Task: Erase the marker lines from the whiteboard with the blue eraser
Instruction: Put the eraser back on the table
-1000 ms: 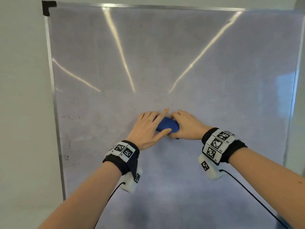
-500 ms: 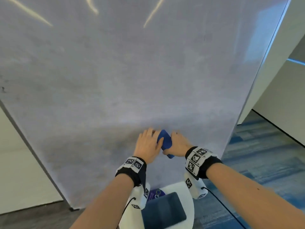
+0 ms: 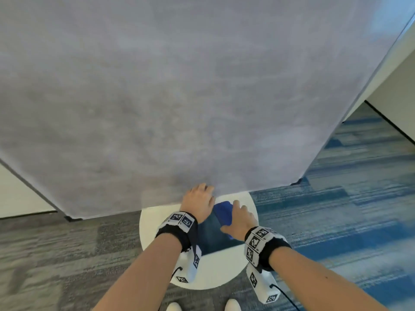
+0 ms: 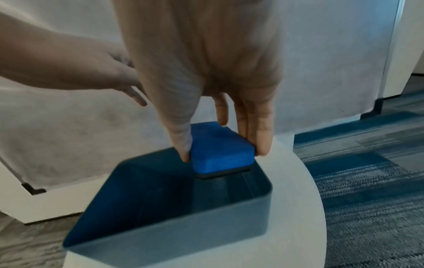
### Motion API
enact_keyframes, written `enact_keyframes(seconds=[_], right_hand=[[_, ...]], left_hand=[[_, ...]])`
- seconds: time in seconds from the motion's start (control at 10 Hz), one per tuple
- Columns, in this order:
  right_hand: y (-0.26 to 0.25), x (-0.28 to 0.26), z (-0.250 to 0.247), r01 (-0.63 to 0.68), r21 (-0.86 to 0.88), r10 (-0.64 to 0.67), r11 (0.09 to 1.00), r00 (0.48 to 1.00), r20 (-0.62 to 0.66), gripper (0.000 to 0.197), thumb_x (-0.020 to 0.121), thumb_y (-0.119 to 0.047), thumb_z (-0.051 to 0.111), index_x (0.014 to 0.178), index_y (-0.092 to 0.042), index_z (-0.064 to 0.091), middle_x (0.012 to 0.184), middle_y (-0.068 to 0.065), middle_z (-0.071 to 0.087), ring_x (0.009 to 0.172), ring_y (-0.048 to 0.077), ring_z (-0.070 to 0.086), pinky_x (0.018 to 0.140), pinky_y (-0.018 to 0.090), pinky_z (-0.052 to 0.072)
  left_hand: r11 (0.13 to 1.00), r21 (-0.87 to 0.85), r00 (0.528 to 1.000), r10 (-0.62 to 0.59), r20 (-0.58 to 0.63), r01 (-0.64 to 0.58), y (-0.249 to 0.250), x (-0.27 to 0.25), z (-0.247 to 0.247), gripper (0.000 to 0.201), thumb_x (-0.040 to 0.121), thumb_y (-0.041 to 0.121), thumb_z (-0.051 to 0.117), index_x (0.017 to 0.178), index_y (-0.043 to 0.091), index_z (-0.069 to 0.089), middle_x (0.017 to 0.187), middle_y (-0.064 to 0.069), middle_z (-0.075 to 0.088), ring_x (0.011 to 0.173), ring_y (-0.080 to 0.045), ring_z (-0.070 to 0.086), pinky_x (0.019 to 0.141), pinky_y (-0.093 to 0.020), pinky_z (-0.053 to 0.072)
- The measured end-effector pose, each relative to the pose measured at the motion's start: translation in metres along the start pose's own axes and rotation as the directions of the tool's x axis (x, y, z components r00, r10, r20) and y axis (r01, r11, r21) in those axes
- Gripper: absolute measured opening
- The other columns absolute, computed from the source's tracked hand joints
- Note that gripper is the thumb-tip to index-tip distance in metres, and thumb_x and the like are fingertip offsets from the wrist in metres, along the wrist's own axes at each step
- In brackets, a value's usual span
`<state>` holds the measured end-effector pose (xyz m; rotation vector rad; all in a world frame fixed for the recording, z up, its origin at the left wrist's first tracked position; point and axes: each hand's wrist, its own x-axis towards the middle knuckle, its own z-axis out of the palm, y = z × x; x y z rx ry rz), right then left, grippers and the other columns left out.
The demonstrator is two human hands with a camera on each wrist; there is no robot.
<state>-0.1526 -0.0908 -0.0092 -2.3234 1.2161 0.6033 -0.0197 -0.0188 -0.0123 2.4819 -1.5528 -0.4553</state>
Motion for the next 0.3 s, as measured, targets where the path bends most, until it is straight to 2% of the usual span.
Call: enact_keyframes(seconds=[0.1,0.2,0.3], right_hand=[[0.01,0.007,0.03,-0.013,-0.047,0.012,0.999,1.0,-0.025,0.078,0.081,-0.045,0.066,0.137,-0.013,0.023,0.125,0.01,0.046,0.11,0.029,0.054,0.083,0.037,0.045],[0.014,0.015,0.047,-0.001,-0.135,-0.01,0.991,0.996,-0.086,0.071,0.08,-0.05,0.063,0.131,-0.012,0.031,0.12,0.009,0.052,0.107,0.026,0.055,0.081,0.036,0.046],[0.014,0.017,0.055,0.027,-0.186,-0.053,0.982,0.989,-0.139,0.063,0.083,-0.051,0.061,0.124,-0.013,0.035,0.118,0.008,0.049,0.103,0.024,0.055,0.079,0.033,0.046]], left_hand=[[1.0,0.002,1.0,-0.002,0.012,0.002,-0.004,-0.004,0.023,0.036,0.1,0.03,0.035,0.131,0.016,0.046,0.124,-0.008,0.048,0.11,-0.029,0.05,0.089,-0.036,0.037],[1.0,0.026,1.0,-0.015,0.002,0.015,-0.01,-0.006,0.037,0.037,0.1,0.031,0.035,0.132,0.017,0.046,0.124,-0.007,0.048,0.11,-0.028,0.049,0.09,-0.036,0.036],[1.0,0.021,1.0,-0.021,-0.008,0.021,-0.014,-0.008,0.044,0.037,0.1,0.032,0.035,0.133,0.018,0.045,0.123,-0.006,0.048,0.11,-0.027,0.049,0.091,-0.035,0.037]])
